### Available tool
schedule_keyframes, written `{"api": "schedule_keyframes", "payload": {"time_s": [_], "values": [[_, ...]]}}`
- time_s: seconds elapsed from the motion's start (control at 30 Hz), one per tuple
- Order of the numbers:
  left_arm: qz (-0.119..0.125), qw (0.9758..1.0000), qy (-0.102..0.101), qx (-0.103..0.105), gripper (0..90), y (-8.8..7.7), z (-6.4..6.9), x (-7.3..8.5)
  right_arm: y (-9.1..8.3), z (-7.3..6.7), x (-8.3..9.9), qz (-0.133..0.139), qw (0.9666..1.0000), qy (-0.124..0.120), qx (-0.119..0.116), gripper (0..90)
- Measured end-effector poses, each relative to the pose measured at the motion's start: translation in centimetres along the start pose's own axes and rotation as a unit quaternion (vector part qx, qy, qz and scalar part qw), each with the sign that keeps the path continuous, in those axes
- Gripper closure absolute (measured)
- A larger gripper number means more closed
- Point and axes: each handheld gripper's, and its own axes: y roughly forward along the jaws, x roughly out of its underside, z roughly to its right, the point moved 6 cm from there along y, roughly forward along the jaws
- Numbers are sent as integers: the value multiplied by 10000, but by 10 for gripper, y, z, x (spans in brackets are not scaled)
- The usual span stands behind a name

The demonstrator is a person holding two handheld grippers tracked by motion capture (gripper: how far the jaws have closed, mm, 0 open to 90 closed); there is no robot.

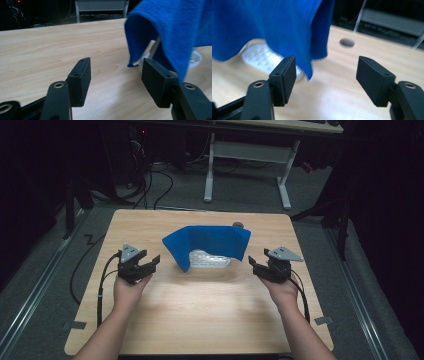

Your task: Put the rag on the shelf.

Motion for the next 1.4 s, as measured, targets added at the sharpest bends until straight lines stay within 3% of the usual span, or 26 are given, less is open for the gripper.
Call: {"api": "schedule_keyframes", "payload": {"time_s": [0.1, 0.2, 0.37, 0.63, 0.7, 0.8, 0.87, 0.9, 0.97, 1.07, 1.27, 1.4], "values": [[-41, 10000, 86, 15, 407, -8, 6, 9, -8, -6, 7, 185, 9998, -118, 6, 317], [-102, 9999, 39, 88, 399, -16, 11, 18, -14, -14, 16, 8, 9998, -172, -91, 289], [-275, 9992, 90, 262, 383, -25, 28, 38, -23, -28, 28, 86, 9995, -233, -191, 277], [-732, 9953, 312, 545, 342, -29, 64, 70, -31, -59, 52, -73, 9988, -216, -435, 263], [-869, 9932, 336, 702, 337, -29, 76, 78, -29, -69, 60, -168, 9982, -233, -525, 255], [-1161, 9878, 425, 946, 335, -31, 95, 94, -27, -85, 73, -337, 9968, -224, -683, 256], [-1381, 9825, 345, 1201, 341, -31, 110, 103, -27, -97, 85, -401, 9961, -207, -755, 261], [-1446, 9796, 405, 1335, 338, -30, 117, 105, -27, -102, 91, -418, 9957, -188, -803, 265], [-1473, 9761, 552, 1498, 335, -30, 128, 106, -27, -112, 96, -516, 9936, -329, -951, 251], [-1440, 9738, 891, 1517, 333, -28, 135, 102, -24, -119, 97, -538, 9917, -531, -1040, 255], [-1492, 9736, 927, 1459, 332, -26, 132, 105, -21, -118, 98, -616, 9903, -543, -1118, 262], [-1466, 9751, 873, 1416, 332, -25, 129, 104, -20, -115, 100, -630, 9901, -529, -1134, 260]]}}
